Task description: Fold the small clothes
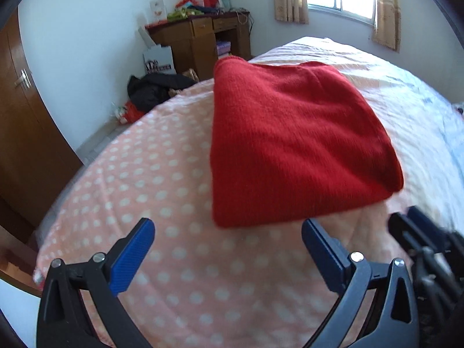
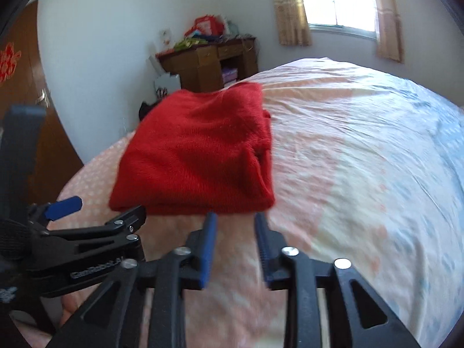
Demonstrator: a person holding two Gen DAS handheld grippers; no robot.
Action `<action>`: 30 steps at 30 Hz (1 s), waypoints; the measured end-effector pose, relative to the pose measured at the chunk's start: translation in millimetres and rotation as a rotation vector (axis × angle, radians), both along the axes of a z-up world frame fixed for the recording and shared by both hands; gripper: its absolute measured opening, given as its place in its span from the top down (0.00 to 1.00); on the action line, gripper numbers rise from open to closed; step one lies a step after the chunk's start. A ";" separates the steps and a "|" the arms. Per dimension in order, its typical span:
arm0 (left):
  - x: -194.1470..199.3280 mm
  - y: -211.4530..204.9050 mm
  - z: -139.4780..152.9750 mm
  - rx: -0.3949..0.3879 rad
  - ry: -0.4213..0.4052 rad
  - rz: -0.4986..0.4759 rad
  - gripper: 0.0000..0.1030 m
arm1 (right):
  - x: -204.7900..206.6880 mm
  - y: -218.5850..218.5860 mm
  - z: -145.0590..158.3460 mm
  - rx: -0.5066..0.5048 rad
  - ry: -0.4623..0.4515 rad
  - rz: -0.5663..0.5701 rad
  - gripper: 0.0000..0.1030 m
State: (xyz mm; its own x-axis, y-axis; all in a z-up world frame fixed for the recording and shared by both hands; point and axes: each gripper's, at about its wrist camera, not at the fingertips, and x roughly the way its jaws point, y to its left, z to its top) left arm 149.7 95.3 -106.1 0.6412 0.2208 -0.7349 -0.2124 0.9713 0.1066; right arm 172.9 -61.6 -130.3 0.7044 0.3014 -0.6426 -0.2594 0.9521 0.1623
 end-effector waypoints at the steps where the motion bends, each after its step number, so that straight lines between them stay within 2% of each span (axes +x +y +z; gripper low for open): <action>1: -7.5 -1.1 1.1 0.016 -0.007 0.002 0.00 | -8.4 -5.5 0.8 0.020 -0.003 -0.016 0.43; 5: -30.5 -0.4 7.7 -0.011 -0.028 -0.007 0.00 | -36.2 -16.6 9.1 0.041 -0.026 -0.038 0.42; 11: -63.5 -4.4 4.8 -0.026 0.014 -0.014 0.00 | -75.5 -17.9 22.0 -0.068 -0.071 -0.075 0.41; 16: -92.7 -6.9 10.0 -0.043 -0.008 -0.042 0.00 | -105.5 -22.2 31.8 -0.108 -0.111 -0.094 0.31; 18: -102.5 -8.0 14.5 -0.048 -0.012 -0.051 0.00 | -116.0 -25.1 37.0 -0.113 -0.120 -0.105 0.31; 23: -132.6 -10.5 32.8 -0.063 -0.072 -0.085 0.00 | -140.3 -29.8 50.5 -0.123 -0.124 -0.147 0.30; 28: -155.7 -10.9 59.5 -0.132 -0.144 -0.115 0.00 | -165.5 -32.8 77.1 -0.135 -0.199 -0.186 0.30; 30: -163.4 -12.7 70.1 -0.137 -0.178 -0.135 0.00 | -175.0 -36.0 89.7 -0.128 -0.236 -0.209 0.30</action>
